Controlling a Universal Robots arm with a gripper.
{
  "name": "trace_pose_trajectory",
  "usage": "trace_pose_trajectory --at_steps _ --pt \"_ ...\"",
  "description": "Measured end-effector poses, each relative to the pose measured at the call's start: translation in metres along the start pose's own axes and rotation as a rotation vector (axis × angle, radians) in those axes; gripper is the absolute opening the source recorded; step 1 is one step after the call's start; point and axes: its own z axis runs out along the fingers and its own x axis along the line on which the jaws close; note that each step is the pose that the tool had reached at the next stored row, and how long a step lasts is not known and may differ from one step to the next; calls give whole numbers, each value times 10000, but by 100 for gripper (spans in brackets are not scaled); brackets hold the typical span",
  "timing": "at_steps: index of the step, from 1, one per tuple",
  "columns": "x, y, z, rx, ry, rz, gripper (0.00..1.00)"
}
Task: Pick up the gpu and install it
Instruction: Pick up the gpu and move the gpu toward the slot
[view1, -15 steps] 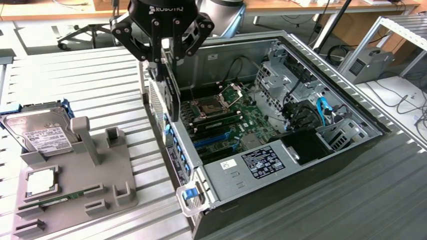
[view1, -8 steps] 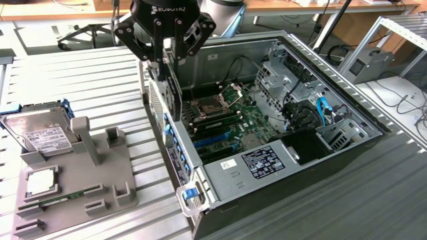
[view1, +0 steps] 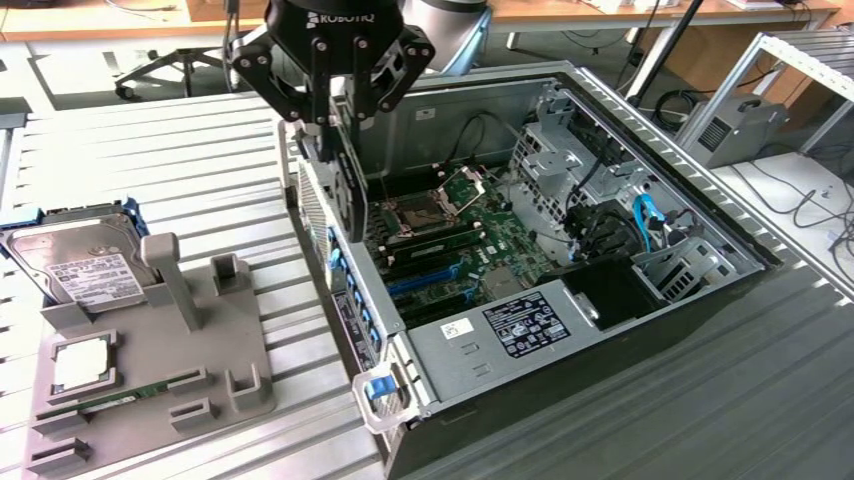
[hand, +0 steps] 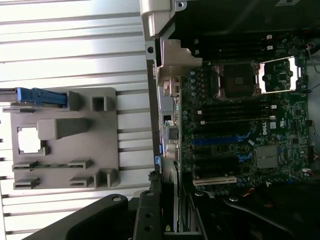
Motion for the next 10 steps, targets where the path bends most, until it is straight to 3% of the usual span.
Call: trace_pose_trajectory --at_steps 10 --pt "-34 2 3 0 0 -1 26"
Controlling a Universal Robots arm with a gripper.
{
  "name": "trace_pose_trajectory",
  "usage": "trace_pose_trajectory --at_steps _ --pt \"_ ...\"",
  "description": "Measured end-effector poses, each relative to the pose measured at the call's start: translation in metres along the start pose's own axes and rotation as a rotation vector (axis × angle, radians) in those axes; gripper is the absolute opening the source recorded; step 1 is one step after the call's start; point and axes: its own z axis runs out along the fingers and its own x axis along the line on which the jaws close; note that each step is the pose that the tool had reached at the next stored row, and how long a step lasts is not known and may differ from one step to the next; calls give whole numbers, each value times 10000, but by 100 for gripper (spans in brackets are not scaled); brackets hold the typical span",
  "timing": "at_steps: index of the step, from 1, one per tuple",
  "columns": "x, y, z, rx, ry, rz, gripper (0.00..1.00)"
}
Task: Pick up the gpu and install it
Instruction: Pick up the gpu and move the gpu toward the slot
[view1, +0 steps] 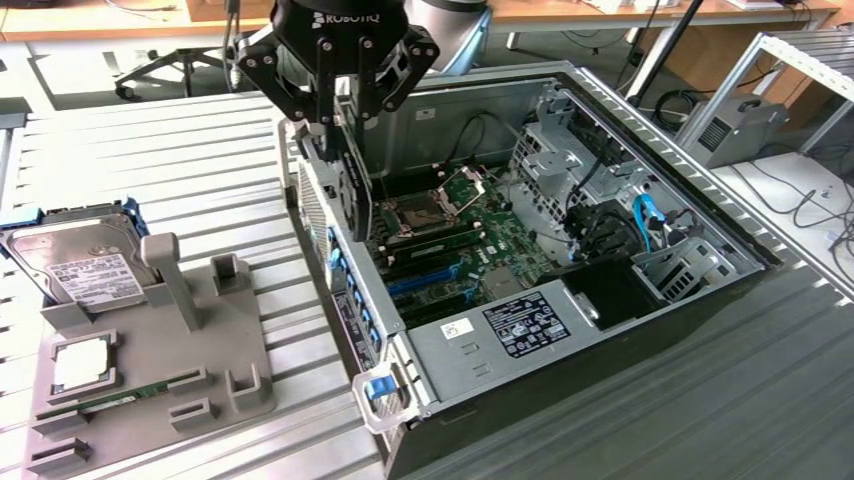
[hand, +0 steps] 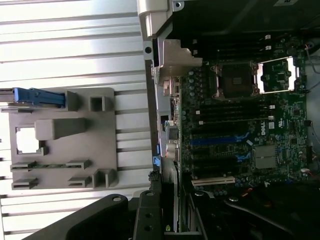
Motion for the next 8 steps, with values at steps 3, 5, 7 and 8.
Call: trace_pose_trajectory --at_steps 3,5,7,8 --pt "-9 1 1 0 0 1 26" --pt "-15 1 2 0 0 0 26" --pt "-22 2 2 0 0 1 26" --pt "-25 2 2 0 0 1 26"
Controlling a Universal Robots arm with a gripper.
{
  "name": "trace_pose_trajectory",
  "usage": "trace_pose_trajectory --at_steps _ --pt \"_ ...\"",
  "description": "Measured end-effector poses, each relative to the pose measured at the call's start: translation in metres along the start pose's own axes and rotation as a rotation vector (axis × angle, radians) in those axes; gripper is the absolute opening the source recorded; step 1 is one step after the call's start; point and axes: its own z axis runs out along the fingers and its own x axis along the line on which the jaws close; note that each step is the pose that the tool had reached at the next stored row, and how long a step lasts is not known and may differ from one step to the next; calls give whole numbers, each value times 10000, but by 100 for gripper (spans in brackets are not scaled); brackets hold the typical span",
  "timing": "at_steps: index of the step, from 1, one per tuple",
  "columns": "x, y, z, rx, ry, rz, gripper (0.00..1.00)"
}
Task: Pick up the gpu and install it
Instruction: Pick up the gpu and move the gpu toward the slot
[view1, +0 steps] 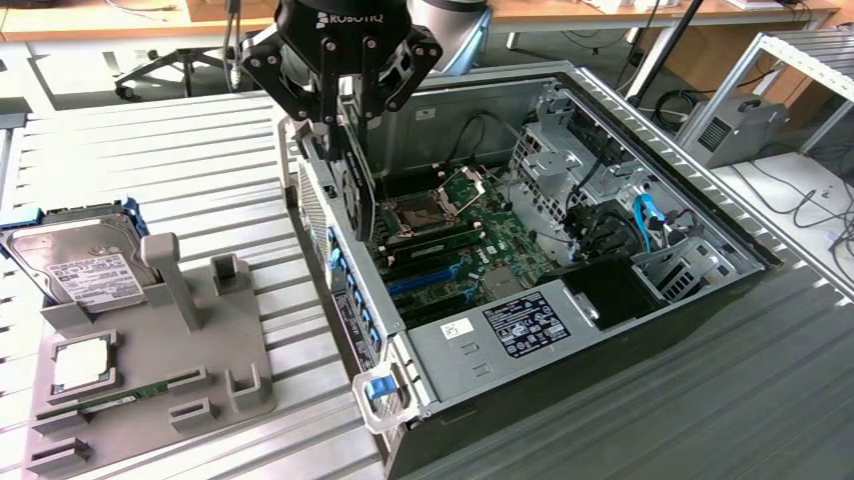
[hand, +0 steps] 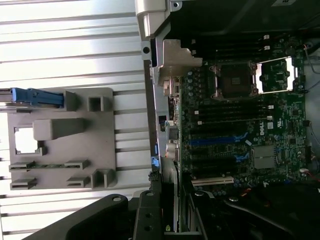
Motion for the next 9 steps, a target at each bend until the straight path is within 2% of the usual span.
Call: trace_pose_trajectory --at_steps 9 --pt "-31 2 3 0 0 -1 26"
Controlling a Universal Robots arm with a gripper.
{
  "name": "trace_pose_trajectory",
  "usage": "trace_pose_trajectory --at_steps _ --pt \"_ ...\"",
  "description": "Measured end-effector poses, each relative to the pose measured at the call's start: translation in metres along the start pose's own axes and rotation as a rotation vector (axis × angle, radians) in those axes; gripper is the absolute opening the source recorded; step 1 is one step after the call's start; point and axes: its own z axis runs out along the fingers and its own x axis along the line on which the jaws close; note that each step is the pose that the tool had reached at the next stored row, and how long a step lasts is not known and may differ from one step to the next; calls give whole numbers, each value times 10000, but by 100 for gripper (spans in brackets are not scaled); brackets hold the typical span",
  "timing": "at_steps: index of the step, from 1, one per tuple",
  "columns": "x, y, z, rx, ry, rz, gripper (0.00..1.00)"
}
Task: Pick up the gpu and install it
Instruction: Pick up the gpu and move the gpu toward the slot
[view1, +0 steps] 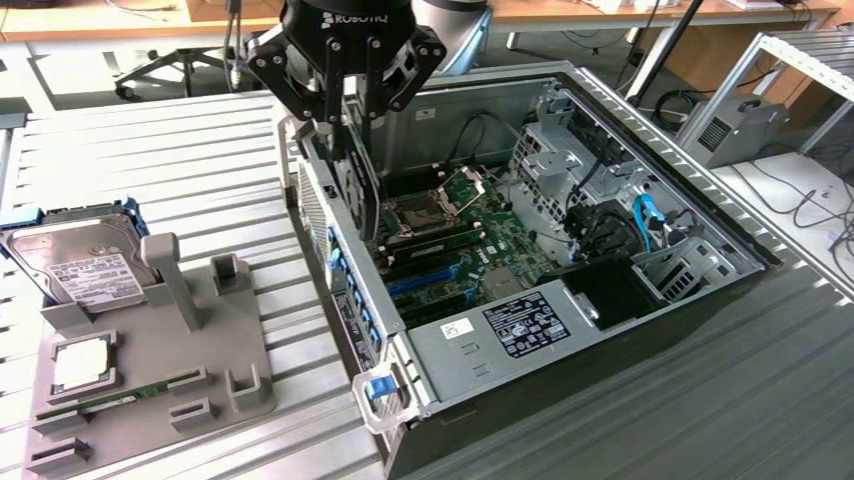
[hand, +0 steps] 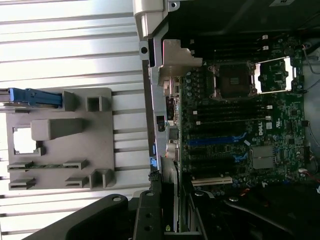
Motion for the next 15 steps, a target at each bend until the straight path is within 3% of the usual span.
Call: trace_pose_trajectory --at_steps 15 --pt "-62 4 6 0 0 0 26"
